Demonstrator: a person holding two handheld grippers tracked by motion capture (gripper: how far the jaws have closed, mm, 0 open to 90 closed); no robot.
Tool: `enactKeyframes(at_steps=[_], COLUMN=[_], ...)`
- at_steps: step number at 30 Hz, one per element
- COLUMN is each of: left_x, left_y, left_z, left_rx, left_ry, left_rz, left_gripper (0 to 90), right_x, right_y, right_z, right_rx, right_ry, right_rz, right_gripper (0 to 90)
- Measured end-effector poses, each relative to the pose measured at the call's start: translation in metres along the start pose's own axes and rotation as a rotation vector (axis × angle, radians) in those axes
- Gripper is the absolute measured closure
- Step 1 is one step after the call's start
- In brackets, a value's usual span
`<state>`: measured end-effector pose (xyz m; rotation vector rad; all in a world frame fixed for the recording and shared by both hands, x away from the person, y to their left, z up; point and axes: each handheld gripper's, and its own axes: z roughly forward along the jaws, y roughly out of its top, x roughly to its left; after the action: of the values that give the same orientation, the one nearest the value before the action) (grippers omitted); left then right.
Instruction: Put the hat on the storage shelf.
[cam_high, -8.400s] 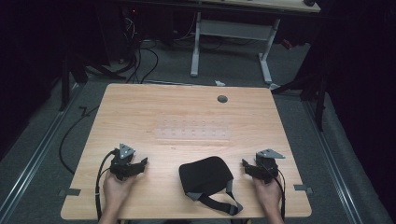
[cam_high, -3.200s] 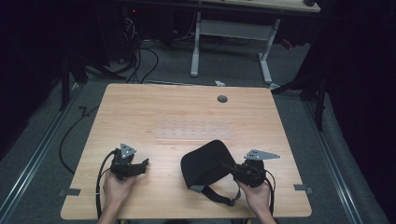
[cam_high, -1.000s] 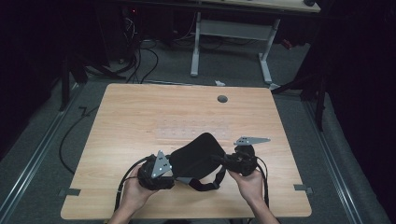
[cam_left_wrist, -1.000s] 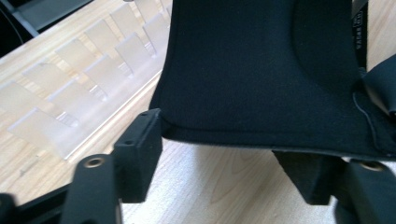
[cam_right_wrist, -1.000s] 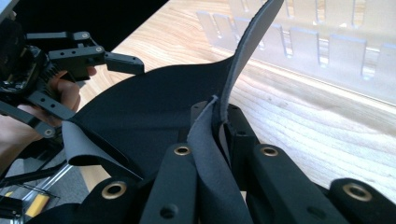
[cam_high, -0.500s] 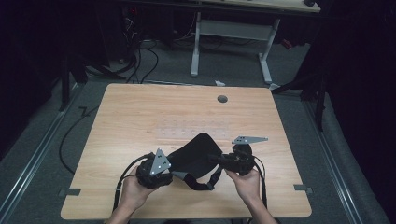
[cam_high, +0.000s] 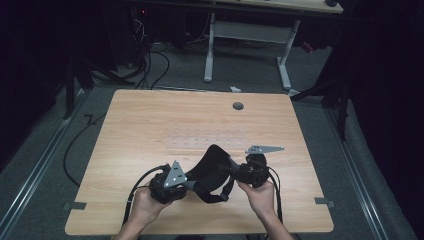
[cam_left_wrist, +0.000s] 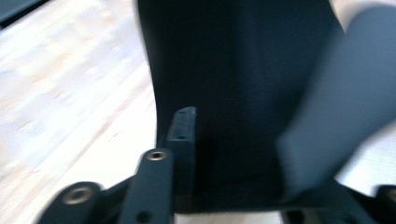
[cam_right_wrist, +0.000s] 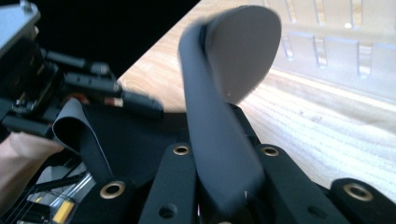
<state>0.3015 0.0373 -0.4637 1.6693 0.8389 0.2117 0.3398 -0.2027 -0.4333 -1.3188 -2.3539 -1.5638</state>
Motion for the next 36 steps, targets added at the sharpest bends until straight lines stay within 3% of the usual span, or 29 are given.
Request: enactKeyframes(at_steps=[7,10,13,16,17,19,24,29,36], left_x=[-0.003,-0.006,-0.006,-0.005,-0.005,-0.002,0.004,0.008,0.014], left_y=[0.004,0.004,0.003,0.004,0.005,0.008,0.013,0.016,0.022], left_z=[-0.008,-0.011,-0.01,-0.012,-0.013,-0.016,-0.023,-0.027,-0.032], left_rx=[0.018,0.031,0.052,0.053,0.05,0.045,0.026,0.016,-0.021], left_ry=[-0.074,-0.116,-0.125,-0.132,-0.132,-0.123,-0.105,-0.096,-0.075], left_rz=[-0.023,-0.027,-0.04,-0.058,-0.07,-0.08,-0.116,-0.143,-0.181], left_gripper=[81.9,85.7,86.2,86.2,86.2,86.2,86.2,86.2,86.1], right_x=[-0.002,-0.003,-0.002,-0.003,-0.003,-0.003,-0.014,-0.038,-0.063], right_y=[0.0,0.0,0.001,0.0,-0.001,-0.003,-0.015,-0.033,-0.052], right_z=[-0.004,-0.005,-0.006,-0.01,-0.016,-0.02,-0.033,-0.029,-0.02], right_rx=[-0.013,-0.027,-0.039,-0.052,-0.086,-0.101,-0.128,-0.06,0.017], right_ry=[0.007,-0.013,-0.056,-0.062,-0.059,-0.067,-0.173,-0.237,-0.374], right_rz=[0.005,-0.008,-0.037,-0.043,-0.058,-0.066,-0.1,-0.051,-0.042], right_gripper=[79.7,75.1,66.5,60.3,54.6,53.5,49.7,49.3,46.2])
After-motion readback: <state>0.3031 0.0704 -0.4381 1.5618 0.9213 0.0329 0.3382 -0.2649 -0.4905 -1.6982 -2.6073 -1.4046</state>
